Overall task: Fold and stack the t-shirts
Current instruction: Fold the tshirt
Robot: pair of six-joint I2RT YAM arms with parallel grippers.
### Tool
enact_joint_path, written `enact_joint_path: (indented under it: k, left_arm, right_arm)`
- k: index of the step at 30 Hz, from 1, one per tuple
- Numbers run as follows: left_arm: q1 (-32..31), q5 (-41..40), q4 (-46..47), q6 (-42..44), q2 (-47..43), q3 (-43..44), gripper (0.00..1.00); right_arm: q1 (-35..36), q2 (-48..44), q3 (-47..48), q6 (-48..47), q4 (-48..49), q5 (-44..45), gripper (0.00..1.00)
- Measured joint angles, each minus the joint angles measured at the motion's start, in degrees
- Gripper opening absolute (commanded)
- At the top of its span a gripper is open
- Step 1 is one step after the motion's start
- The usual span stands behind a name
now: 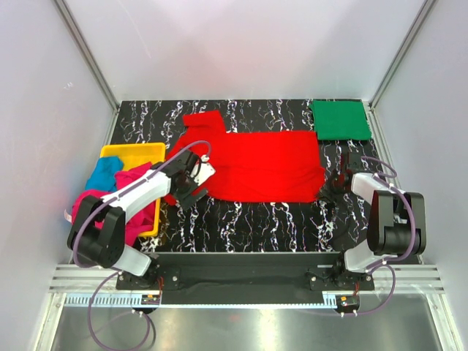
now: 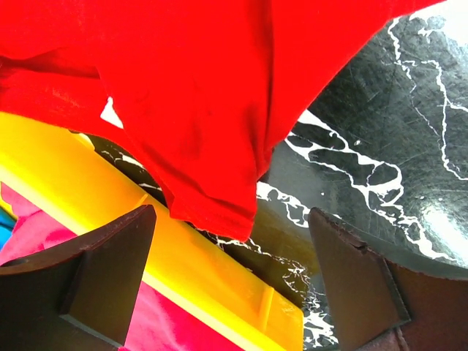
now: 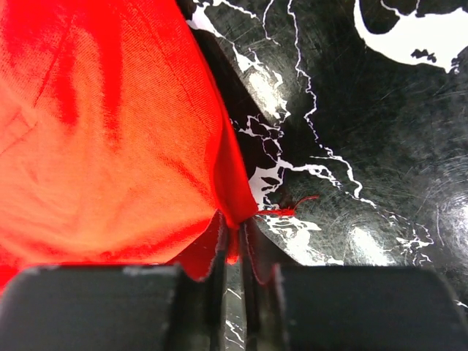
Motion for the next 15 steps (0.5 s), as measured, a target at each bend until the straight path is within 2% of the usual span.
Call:
enact_joint_path:
  k: [2,6,9,10,15]
  left_arm:
    - [0.35,0.09,-0.07,-0.07,-0.5,-0.24,0.93]
    - [0.98,-0.24,1.6,0.22,-0.7,-1.38,0.88]
    - [1.18,-0.55,2.64,0.35,0.28,-1.92,0.69]
    - [1.18,-0.55,3.13,0.46,0.94,-1.92,0.6]
    - [1.31,-0.44,4.83,1.36,2.08,-2.73,0.4]
  right_arm:
    - [0.0,-0.09,-0.11,-0.02,0.07,-0.04,0.0]
    - [0.02,-0.59,-0.26,-0.33,-0.5,0.35,0.0]
    - [-0.07,-1.9,-0.31,-0.9,-2.67,1.84,0.0]
    - [-0.24,-2.71,-0.33,-1.07,-3.61,2.56,0.0]
    - [-1.62,-7.23,-0.74,-1.42,-6.27,4.26,0.0]
